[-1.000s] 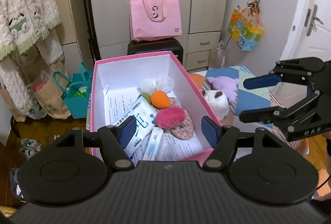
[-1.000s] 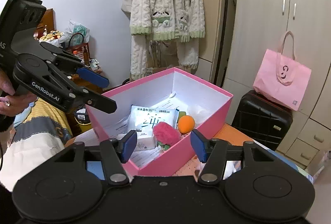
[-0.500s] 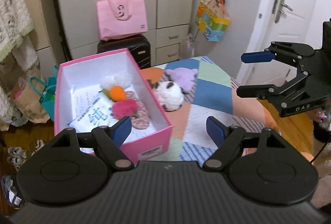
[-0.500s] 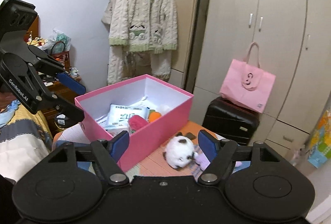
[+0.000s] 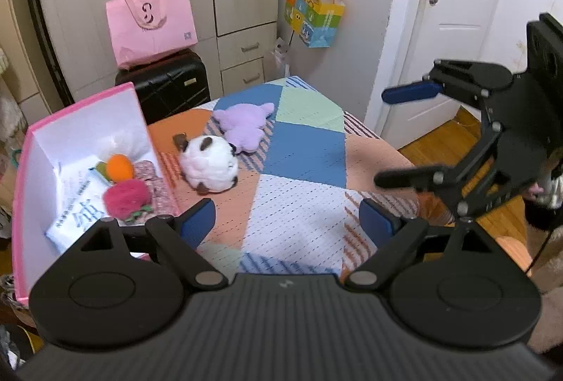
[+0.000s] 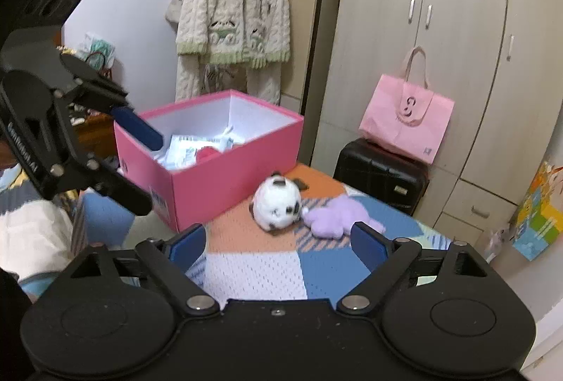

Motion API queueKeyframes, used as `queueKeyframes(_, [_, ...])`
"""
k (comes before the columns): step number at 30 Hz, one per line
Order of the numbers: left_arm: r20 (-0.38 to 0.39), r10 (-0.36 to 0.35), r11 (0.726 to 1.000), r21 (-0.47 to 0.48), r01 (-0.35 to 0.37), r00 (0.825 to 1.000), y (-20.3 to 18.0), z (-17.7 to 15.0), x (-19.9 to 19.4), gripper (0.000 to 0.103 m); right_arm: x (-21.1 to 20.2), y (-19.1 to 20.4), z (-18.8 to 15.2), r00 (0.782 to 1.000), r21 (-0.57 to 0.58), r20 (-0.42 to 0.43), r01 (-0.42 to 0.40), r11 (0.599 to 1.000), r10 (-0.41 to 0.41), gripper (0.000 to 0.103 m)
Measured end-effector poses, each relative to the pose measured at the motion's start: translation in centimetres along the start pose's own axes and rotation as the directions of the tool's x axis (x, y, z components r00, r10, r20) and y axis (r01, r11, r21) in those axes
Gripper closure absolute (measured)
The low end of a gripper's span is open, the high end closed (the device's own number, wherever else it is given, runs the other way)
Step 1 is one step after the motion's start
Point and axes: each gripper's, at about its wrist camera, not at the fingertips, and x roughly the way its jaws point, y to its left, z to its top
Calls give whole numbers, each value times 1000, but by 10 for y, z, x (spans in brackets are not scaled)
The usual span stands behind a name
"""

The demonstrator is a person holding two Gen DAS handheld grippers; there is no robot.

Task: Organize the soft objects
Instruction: 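Move both grippers back toward the panda and lilac plush toys, then grasp the white panda plush with the left gripper while the right reaches the lilac plush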

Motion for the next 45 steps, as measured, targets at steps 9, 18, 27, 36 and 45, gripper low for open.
queueKeyframes(9, [-27,-28,992,-125,24,999,8,11,45,15,35,-18,-29,996,16,-4,-85,996,85,11])
queueKeyframes(18, [-4,132,976,-175,-131,991,10,17,82,17,83,-33,-40,988,74,66,-146,987,141,11])
queueKeyframes(27, [29,218,961,-182,-209,976,12,34,115,20,126,-37,-32,980,115,142,-155,981,138,11])
queueKeyframes(36, [-40,294,908,-301,-292,955,42,37,149,40,163,-53,-16,973,92,84,-223,970,216,12])
queueKeyframes(45, [-43,338,877,-349,-331,940,50,34,159,50,194,-48,-6,963,-15,5,-268,963,268,16])
